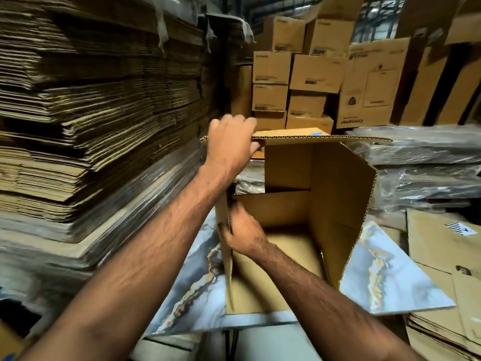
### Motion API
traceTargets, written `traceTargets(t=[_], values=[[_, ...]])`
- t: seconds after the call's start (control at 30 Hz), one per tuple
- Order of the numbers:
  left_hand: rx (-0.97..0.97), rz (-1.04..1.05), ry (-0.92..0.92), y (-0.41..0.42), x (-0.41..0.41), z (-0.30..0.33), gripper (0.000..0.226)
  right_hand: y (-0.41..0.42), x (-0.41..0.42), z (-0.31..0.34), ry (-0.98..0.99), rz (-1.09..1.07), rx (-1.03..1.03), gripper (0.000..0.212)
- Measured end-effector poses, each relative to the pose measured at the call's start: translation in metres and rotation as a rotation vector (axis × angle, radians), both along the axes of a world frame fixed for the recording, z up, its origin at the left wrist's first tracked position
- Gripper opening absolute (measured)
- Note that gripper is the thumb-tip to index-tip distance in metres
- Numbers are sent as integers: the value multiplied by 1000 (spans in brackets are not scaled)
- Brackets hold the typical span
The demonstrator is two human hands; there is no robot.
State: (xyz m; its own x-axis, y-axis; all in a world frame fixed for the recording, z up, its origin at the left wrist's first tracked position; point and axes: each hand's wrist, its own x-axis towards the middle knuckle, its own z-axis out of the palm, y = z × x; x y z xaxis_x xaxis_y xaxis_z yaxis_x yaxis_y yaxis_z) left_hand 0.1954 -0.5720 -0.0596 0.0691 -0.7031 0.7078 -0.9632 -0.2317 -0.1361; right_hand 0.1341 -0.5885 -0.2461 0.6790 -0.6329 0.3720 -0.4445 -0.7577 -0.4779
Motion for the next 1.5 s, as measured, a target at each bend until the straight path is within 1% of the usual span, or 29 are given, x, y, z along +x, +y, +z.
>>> traceTargets(t=[0.03, 0.1, 0.17, 0.23, 0.3, 0.4, 0.43, 0.47, 0.5, 0.57, 0.6, 0.67, 0.73, 0.8, 0.83, 0.93, 0.97, 1.03, 1.13, 1.23, 1.3, 1.4, 1.5], values=[[51, 75, 56, 6, 4, 1, 42, 0, -1, -2, 1, 6, -2, 60], [139, 213, 202, 19, 11, 7, 55, -1, -2, -4, -21, 18, -10, 63], [177, 295, 409, 29, 23, 5, 64, 1, 1, -6, -51, 26, -9, 66], [204, 296, 605, 35, 31, -6, 69, 5, 6, -6, -69, 15, -16, 65], [235, 252, 696, 35, 30, -22, 72, 8, 11, -6, -67, -8, -22, 65], [240, 188, 705, 34, 19, -36, 84, 8, 19, -3, -87, -25, 5, 69], [261, 175, 696, 34, 16, -38, 85, 8, 21, -3, -95, -17, 12, 72], [296, 173, 670, 34, 15, -39, 81, 8, 24, -5, -105, -3, 15, 74], [339, 175, 630, 33, 16, -39, 70, 8, 26, -6, -121, 14, 17, 75], [390, 182, 550, 31, 22, -38, 38, 9, 29, -7, -165, 30, 50, 73], [396, 194, 525, 29, 25, -36, 29, 9, 30, -6, -181, 30, 64, 72], [415, 210, 479, 28, 31, -29, 33, 5, 30, -5, -187, 67, 48, 76], [422, 207, 449, 27, 35, -19, 38, -1, 24, -8, -188, 157, 16, 83], [405, 194, 469, 25, 38, -10, 41, -8, 14, -17, -199, 186, -7, 85], [388, 187, 491, 24, 39, -7, 41, -12, 7, -23, -211, 157, 1, 86], [320, 138, 543, 17, 37, 1, 36, -34, -9, -40, -212, -25, 74, 87], [305, 126, 552, 16, 34, 3, 36, -43, -13, -43, -169, -87, 97, 83], [263, 112, 573, 12, 30, 8, 41, -63, -21, -49, -3, -166, 142, 78], [177, 99, 633, 6, 27, 18, 38, -93, -31, -57, 253, -205, 205, 84], [127, 88, 667, -3, 26, 27, 37, -114, -32, -60, 347, -216, 220, 84], [124, 94, 696, -9, 25, 35, 39, -124, -29, -64, 397, -203, 203, 84], [120, 127, 726, -17, 28, 52, 33, -138, -22, -70, 489, -176, 179, 85], [101, 112, 730, -27, 28, 66, 31, -154, -15, -76, 585, -164, 138, 86]])
